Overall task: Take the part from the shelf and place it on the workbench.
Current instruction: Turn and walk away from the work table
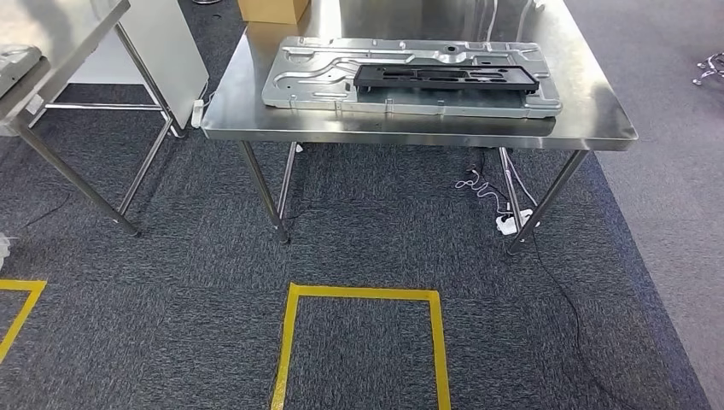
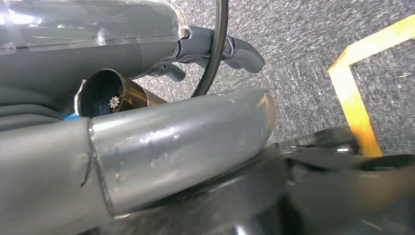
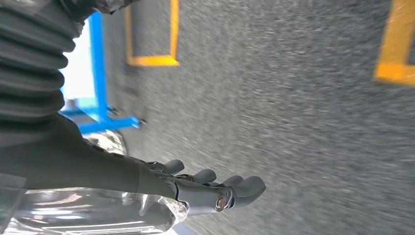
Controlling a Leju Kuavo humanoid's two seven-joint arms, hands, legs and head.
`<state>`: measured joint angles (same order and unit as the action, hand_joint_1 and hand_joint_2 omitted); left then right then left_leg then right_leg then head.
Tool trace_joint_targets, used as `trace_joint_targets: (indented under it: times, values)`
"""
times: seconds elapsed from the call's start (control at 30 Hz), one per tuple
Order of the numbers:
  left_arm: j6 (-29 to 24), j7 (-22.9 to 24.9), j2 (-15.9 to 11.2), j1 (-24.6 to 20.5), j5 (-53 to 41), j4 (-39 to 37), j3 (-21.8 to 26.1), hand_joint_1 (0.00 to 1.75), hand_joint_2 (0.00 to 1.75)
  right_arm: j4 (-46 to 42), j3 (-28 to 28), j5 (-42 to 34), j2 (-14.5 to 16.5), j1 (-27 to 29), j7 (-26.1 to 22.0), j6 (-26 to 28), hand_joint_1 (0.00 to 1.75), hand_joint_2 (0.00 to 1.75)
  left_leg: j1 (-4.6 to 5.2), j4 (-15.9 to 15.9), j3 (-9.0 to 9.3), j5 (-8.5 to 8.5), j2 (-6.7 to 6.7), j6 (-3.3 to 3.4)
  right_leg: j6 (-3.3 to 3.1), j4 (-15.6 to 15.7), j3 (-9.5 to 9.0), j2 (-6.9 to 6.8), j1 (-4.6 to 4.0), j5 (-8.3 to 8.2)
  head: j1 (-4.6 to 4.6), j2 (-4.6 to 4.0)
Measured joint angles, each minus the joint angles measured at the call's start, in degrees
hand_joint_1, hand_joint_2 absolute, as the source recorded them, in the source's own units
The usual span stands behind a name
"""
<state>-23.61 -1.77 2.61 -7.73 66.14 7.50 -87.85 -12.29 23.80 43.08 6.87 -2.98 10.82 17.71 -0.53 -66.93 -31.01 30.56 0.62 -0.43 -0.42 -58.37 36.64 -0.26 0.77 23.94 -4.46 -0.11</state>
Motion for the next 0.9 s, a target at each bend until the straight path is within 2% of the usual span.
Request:
trace_joint_targets:
  times: [0.03,0.07,0.1,0.17,0.2,0.23,0.27,0.33,0.37,0.4,0.43,0.47,0.53,0.57,0.6,0.63,0.7,0.77,0.83,0.87,0.9]
  values:
    - [0.0,-0.2,0.0,-0.2,-0.1,0.0,0.0,0.0,0.0,0.0,0.1,0.3,0.2,-0.1,-1.3,0.4,0.0,1.75,0.14,4.8,3.37,0.41,-0.04,0.36,0.3,-0.3,0.58,0.04,-0.05,-0.39,-0.01,0.0]
    - [0.0,-0.3,0.0,-0.3,-0.3,0.0,-0.1,0.0,0.0,0.0,0.3,0.5,0.4,-0.1,-2.3,0.8,0.0,1.75,0.32,8.5,5.8,1.26,-0.05,0.78,0.66,-0.4,0.83,-0.01,-0.08,-0.85,-0.04,0.0]
    - [0.0,-0.3,-0.1,-0.5,-0.5,0.0,-0.2,0.0,0.0,0.0,0.6,0.5,0.5,-0.2,-3.0,1.2,0.0,1.75,0.53,11.0,7.22,2.18,-0.06,1.22,1.05,-0.3,0.87,-0.07,-0.06,-1.32,-0.03,0.0]
    - [0.2,-0.1,-0.1,-0.6,-0.9,0.0,-0.4,0.0,0.0,0.1,1.4,0.2,0.5,-0.3,-3.3,1.7,0.0,1.75,0.66,11.8,7.07,1.69,0.02,2.18,1.86,0.0,0.72,-0.19,0.07,-2.34,0.0,0.0]
    - [0.3,0.1,0.0,-0.6,-1.1,0.0,-0.4,0.0,0.0,0.1,1.8,0.0,0.5,-0.4,-3.1,1.9,0.0,1.75,0.6,11.9,6.75,1.08,0.11,2.7,2.17,-0.2,0.94,-0.14,0.17,-2.15,0.05,0.0]
    - [0.3,0.3,0.0,-0.6,-1.2,0.0,-0.5,0.0,0.0,0.2,2.2,-0.1,0.5,-0.4,-2.7,1.9,0.0,1.75,0.53,12.1,6.3,0.38,0.21,3.25,2.4,-1.3,1.49,-0.08,0.24,-1.02,0.02,0.0]
    - [0.4,0.4,0.0,-0.7,-1.4,0.0,-0.5,0.0,0.0,0.3,2.5,-0.2,0.5,-0.4,-2.2,1.9,0.0,1.75,0.45,12.2,5.72,-0.3,0.3,3.64,2.56,-3.7,2.44,-0.01,0.31,1.03,-0.02,0.0]
    - [0.5,0.6,0.0,-0.6,-1.8,0.0,-0.5,0.0,0.0,0.5,3.1,-0.4,0.6,-0.3,-1.0,1.7,0.0,1.75,0.6,12.0,4.35,-1.24,0.4,3.99,2.78,-11.2,4.91,0.08,0.37,6.29,-0.07,0.0]
    - [0.5,0.8,0.0,-0.5,-1.8,0.0,-0.5,0.0,0.0,0.6,3.4,-0.7,0.6,-0.2,-0.5,1.5,0.0,1.75,0.68,11.9,3.71,-1.62,0.49,3.97,2.89,-14.5,5.69,0.09,0.38,8.05,-0.07,0.0]
    - [0.6,1.0,0.0,-0.4,-1.9,0.0,-0.5,0.0,0.0,0.7,3.7,-1.0,0.7,-0.2,-0.1,1.3,0.0,1.75,0.75,11.7,3.13,-1.94,0.72,3.95,2.94,-15.9,5.48,0.08,0.39,8.73,-0.07,0.0]
    - [0.7,1.1,0.0,-0.2,-1.9,0.0,-0.5,0.0,0.0,0.7,4.1,-1.4,0.8,-0.1,0.2,1.1,0.0,1.75,0.8,11.5,2.64,-2.15,0.99,3.91,2.92,-15.4,4.21,0.04,0.39,8.44,-0.07,0.0]
    - [0.7,1.3,0.0,-0.2,-2.0,0.0,-0.5,0.0,0.0,0.8,4.5,-1.8,0.8,-0.1,0.4,1.0,0.0,1.75,0.82,11.2,2.29,-2.29,1.34,3.85,2.82,-12.4,1.73,-0.18,0.38,7.29,-0.07,0.0]
    - [0.8,1.4,0.1,-0.1,-2.3,0.0,-0.5,0.0,0.0,0.8,5.2,-2.5,0.9,-0.2,0.5,0.9,0.0,1.75,0.98,10.4,1.79,-2.27,2.06,3.55,2.32,-4.2,-3.82,-1.66,0.11,5.19,-0.07,0.0]
    - [0.8,1.4,0.1,0.0,-2.4,0.0,-0.5,0.0,0.0,0.9,5.5,-2.6,1.0,-0.3,0.5,1.0,0.0,1.75,1.1,10.1,1.6,-2.24,2.42,3.27,1.94,-1.3,-5.5,-2.23,-0.1,4.66,-0.04,0.0]
    - [0.8,1.5,0.1,-0.1,-2.6,0.0,-0.6,0.0,0.0,0.9,5.8,-2.8,1.1,-0.4,0.5,1.0,0.0,1.75,1.22,9.8,1.45,-2.19,2.78,2.97,1.58,0.1,-6.11,-2.54,-0.3,4.59,-0.03,0.0]
    - [0.8,1.5,0.1,-0.1,-2.7,0.0,-0.6,0.0,0.0,0.9,6.0,-2.8,1.2,-0.4,0.5,1.0,0.0,1.75,1.33,9.7,1.35,-2.2,3.14,2.68,1.27,0.2,-5.93,-2.3,-0.46,4.61,-0.01,0.0]
    - [0.8,1.5,0.1,-0.2,-2.7,0.0,-0.7,0.0,0.0,0.9,6.4,-2.9,1.4,-0.2,0.5,1.0,0.0,1.75,1.26,9.4,1.28,-1.96,3.42,2.07,0.64,0.4,-5.65,-1.42,-0.23,4.19,0.0,0.0]
    - [0.8,1.5,0.1,-0.2,-2.7,0.0,-0.9,0.0,0.0,0.9,6.7,-2.9,1.6,-0.2,0.5,1.0,0.0,1.75,1.01,6.8,0.18,0.09,2.1,1.31,-0.1,0.7,-5.36,-0.69,0.07,3.68,0.07,0.0]
    - [0.8,1.5,0.1,-0.1,-2.8,0.0,-0.9,0.0,0.0,0.9,6.9,-2.9,1.7,-0.3,0.5,1.0,0.0,1.75,0.63,0.1,-2.83,4.07,0.51,0.69,-0.57,0.7,-4.8,0.14,0.09,3.25,0.15,0.0]
    - [0.8,1.5,0.1,0.0,-2.9,0.0,-1.0,0.0,0.0,0.9,7.0,-2.9,1.7,-0.3,0.5,1.0,0.0,1.75,0.48,-3.6,-4.42,5.66,0.25,0.49,-0.63,0.6,-4.52,0.65,0.06,3.09,0.15,0.0]
    - [0.7,1.5,0.1,0.1,-2.9,0.0,-1.0,0.0,0.0,1.0,7.0,-2.9,1.7,-0.3,0.5,1.0,0.0,1.75,0.37,-6.1,-5.48,6.37,0.14,0.36,-0.61,0.6,-4.28,1.21,0.03,2.95,0.15,0.0]
